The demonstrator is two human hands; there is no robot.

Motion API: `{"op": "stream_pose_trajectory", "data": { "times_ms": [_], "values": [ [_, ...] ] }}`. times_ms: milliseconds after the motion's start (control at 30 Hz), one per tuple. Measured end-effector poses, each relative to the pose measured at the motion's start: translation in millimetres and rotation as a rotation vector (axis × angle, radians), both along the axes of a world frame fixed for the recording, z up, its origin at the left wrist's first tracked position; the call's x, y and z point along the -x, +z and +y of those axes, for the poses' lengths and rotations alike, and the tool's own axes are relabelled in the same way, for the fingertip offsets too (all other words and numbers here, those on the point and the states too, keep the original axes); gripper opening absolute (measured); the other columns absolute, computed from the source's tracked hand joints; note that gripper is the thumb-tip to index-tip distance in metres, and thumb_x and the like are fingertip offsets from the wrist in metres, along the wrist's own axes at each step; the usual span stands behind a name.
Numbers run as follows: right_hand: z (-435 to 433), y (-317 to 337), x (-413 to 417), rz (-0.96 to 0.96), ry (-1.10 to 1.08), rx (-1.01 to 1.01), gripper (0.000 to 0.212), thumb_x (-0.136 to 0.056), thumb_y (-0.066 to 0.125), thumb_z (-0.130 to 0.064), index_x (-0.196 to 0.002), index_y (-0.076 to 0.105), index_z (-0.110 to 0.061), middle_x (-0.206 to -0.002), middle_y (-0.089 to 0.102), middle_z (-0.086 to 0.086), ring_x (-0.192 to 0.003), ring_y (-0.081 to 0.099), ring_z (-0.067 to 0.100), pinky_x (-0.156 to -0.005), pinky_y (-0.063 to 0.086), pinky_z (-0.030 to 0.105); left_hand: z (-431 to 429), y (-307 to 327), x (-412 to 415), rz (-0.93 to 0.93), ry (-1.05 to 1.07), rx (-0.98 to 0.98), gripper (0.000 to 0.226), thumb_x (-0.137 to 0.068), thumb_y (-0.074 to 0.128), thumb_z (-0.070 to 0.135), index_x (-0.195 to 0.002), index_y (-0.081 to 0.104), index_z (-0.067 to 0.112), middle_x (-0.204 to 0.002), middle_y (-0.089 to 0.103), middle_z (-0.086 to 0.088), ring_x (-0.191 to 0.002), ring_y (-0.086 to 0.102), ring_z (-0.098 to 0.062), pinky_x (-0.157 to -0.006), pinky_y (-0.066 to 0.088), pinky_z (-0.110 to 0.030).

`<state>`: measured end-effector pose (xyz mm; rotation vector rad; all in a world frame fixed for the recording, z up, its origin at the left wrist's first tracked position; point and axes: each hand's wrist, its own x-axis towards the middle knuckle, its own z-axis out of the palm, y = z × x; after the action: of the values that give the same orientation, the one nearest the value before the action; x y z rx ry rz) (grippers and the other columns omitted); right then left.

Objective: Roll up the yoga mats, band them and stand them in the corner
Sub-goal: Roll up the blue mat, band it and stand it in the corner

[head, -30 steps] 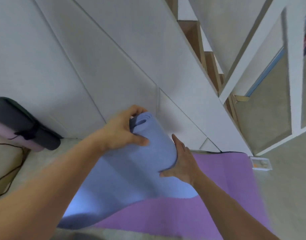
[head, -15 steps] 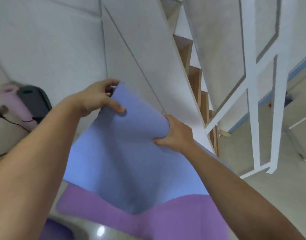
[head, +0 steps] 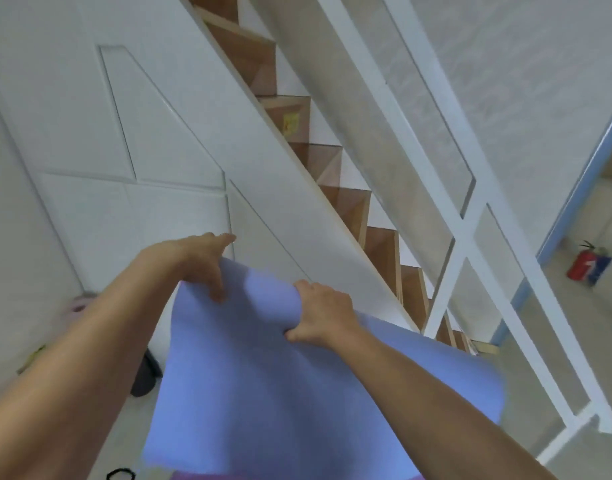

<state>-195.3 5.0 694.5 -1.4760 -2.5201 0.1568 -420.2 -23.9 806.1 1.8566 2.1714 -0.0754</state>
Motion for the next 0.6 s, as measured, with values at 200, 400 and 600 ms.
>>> {"op": "stream_pose_trajectory", "data": {
  "times_ms": [200, 400, 600],
  "values": [
    [0.2, 46.3, 43.1, -0.119, 0.072, -0.15, 0.077, -0.071, 0.084, -0.045, -0.131, 0.046, -0.014, -0.119, 0.059, 0.011, -0.11, 0.057, 0.031, -0.087, 0.048, 0.042, 4.3, -42.1, -30.7, 0.527, -0.434, -0.33, 0.148, -0.043, 0.079, 0.072, -0.16, 0.002, 0.022, -0.131, 0.053, 0.001, -0.111, 0.06, -0.026, -0.099, 0.04, -0.049],
    [4.0, 51.7, 51.2, -0.177, 0.098, -0.19, 0.088, -0.067, 0.085, -0.047, -0.136, 0.04, -0.017, -0.124, 0.055, 0.009, -0.109, 0.055, 0.031, -0.088, 0.045, 0.044, 20.5, -53.8, 10.8, 0.308, -0.544, -0.608, 0.103, -0.031, 0.066, 0.07, -0.126, 0.05, 0.033, -0.09, 0.074, 0.013, -0.072, 0.072, -0.016, -0.052, 0.052, -0.027],
    [24.2, 55.0, -8.9, -0.299, 0.044, -0.08, 0.11, -0.055, 0.087, -0.061, -0.144, 0.03, -0.03, -0.127, 0.054, 0.004, -0.11, 0.053, 0.028, -0.087, 0.042, 0.042, 26.3, -38.7, 27.8, 0.252, -0.421, -0.27, 0.086, -0.044, 0.062, 0.076, -0.122, 0.047, 0.043, -0.109, 0.067, 0.017, -0.102, 0.065, -0.01, -0.077, 0.046, -0.026]
  ]
}}
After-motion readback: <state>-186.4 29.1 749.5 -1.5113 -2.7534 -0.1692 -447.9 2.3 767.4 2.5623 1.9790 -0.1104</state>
